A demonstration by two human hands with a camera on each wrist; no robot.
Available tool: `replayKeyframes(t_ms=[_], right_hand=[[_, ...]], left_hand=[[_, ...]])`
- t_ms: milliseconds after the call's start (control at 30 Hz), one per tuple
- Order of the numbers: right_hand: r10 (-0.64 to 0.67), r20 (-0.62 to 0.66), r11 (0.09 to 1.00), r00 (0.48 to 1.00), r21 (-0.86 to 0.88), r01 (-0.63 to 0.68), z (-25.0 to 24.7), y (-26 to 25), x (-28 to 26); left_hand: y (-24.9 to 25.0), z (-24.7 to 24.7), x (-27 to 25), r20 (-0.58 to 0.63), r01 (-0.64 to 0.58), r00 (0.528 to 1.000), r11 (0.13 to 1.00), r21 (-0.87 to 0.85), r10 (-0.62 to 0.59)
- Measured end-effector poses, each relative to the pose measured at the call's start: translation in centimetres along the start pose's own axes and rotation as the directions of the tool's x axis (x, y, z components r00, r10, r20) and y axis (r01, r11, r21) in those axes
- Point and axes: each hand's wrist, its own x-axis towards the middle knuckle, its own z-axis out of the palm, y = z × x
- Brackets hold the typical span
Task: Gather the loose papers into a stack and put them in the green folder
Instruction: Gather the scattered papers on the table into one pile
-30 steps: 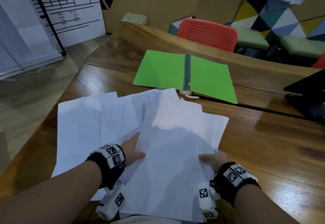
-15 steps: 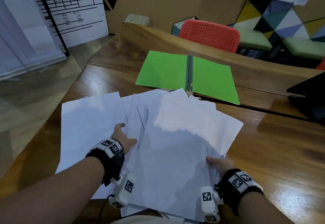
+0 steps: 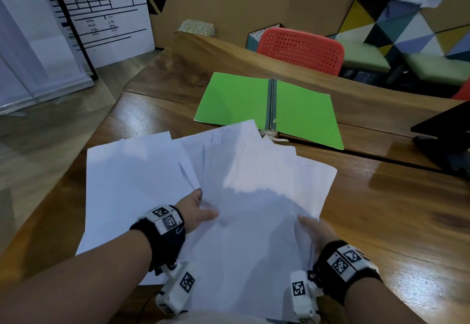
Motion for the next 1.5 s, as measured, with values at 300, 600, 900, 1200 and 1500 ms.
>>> replayKeyframes(t_ms=[300, 600, 900, 1200, 1500], right_hand=[[-0.078, 0.245, 0.996, 0.966, 0.07, 0.063, -0.8, 0.3, -1.2], [0.019, -0.07, 0.983, 0.997, -0.181, -0.031, 0.4, -0.4, 1.3], [0.021, -0.17, 0.961, 0.985, -0.27, -0.067, 0.3, 0.4, 2.3], [0.026, -0.172, 0.937, 0.985, -0.34, -0.084, 0.5, 0.4, 2.5], [0.014, -0.19, 0.922, 0.982, -0.377, -0.086, 0.8, 0.4, 2.4]], left_hand=[[0.1, -1.9, -1.3, 0.166, 0.021, 0.986, 0.999, -0.024, -0.017], [1.5, -1.8, 0.4, -0.413, 0.127, 0.911, 0.938, 0.321, 0.018], [0.1, -3.0, 0.4, -0.304, 0.251, 0.948, 0.808, 0.533, -0.093], [-0.2, -12.5, -0.5, -0.646, 0.718, 0.696, 0.296, 0.63, -0.313], [0.8, -13.5, -0.7, -0.559, 0.607, 0.792, 0.404, 0.684, -0.245]])
